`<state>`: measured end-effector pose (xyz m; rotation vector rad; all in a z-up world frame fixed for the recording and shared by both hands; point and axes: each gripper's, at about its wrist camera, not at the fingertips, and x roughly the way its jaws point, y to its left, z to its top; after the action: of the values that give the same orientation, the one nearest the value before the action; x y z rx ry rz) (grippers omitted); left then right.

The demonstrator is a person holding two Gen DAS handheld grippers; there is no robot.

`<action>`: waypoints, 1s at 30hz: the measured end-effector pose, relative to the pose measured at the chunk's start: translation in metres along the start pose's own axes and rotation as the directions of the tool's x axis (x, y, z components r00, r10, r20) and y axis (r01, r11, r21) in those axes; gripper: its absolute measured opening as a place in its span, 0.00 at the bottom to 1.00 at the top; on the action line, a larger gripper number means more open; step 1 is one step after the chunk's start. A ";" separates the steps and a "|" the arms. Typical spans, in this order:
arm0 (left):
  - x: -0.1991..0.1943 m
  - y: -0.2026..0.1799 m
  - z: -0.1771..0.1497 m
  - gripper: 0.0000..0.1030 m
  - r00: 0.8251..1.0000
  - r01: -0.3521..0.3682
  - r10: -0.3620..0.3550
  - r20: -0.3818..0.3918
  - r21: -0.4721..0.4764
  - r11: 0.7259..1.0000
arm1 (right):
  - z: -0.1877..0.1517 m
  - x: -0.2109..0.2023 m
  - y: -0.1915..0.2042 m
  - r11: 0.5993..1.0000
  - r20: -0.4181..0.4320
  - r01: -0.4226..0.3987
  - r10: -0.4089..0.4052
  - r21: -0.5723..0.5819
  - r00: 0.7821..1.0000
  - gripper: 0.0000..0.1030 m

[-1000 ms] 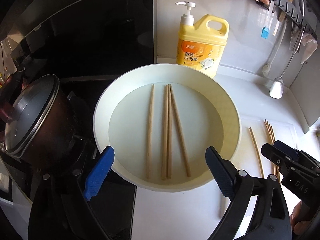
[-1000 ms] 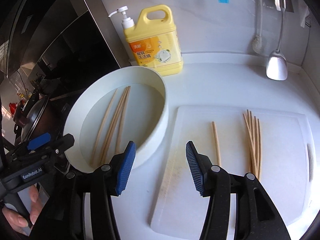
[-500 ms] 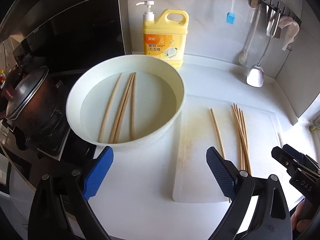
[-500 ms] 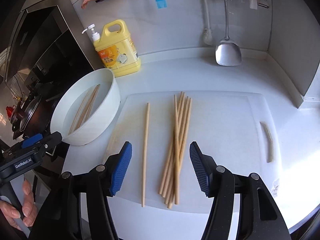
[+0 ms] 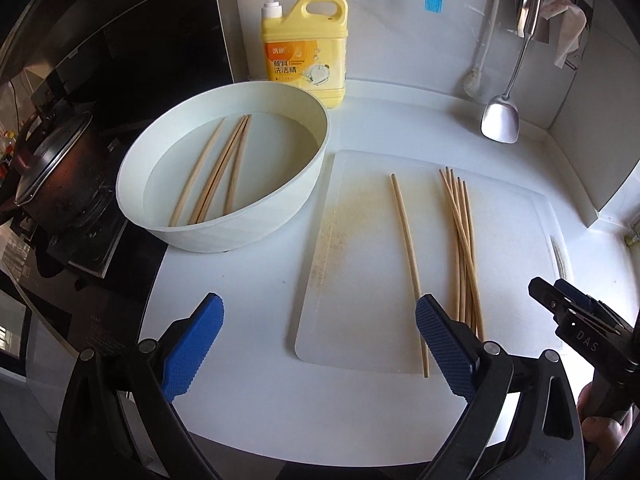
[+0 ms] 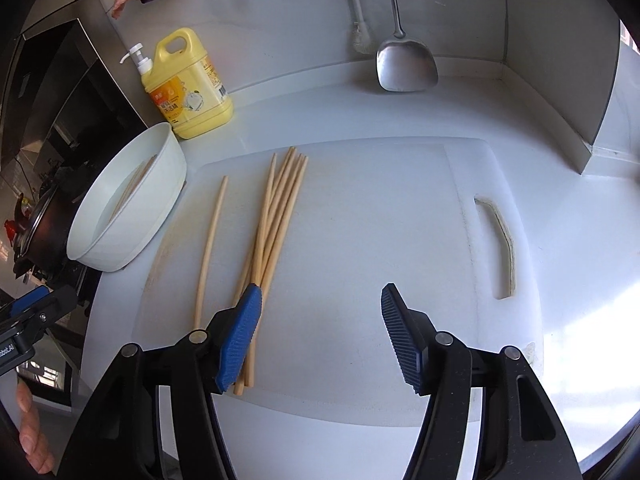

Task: Organize utensils
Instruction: 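Move both open tools back toward the chopsticks on the board, then close the right tool on one chopstick while the left tool positions over another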

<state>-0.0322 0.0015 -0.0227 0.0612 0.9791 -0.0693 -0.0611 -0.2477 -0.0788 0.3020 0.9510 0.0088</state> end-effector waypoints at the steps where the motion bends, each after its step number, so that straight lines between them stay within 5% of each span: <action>1: 0.004 0.000 0.000 0.92 1.000 0.003 -0.003 0.009 0.007 1.000 | 0.000 0.004 -0.001 1.000 0.000 0.007 -0.007 0.008 1.000 0.58; 13: 0.052 -0.013 0.011 0.92 0.995 0.052 -0.061 0.081 0.106 0.993 | 0.017 0.044 0.017 0.998 0.035 0.060 -0.062 0.034 0.997 0.58; 30: 0.082 -0.019 -0.010 0.92 0.994 0.049 -0.055 0.096 0.063 0.997 | 0.013 0.063 0.017 0.998 0.091 0.063 -0.062 -0.007 0.994 0.58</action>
<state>0.0033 -0.0190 -0.0966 0.0870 0.8804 -0.1490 -0.0117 -0.2260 -0.1181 0.2614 0.8700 -0.0576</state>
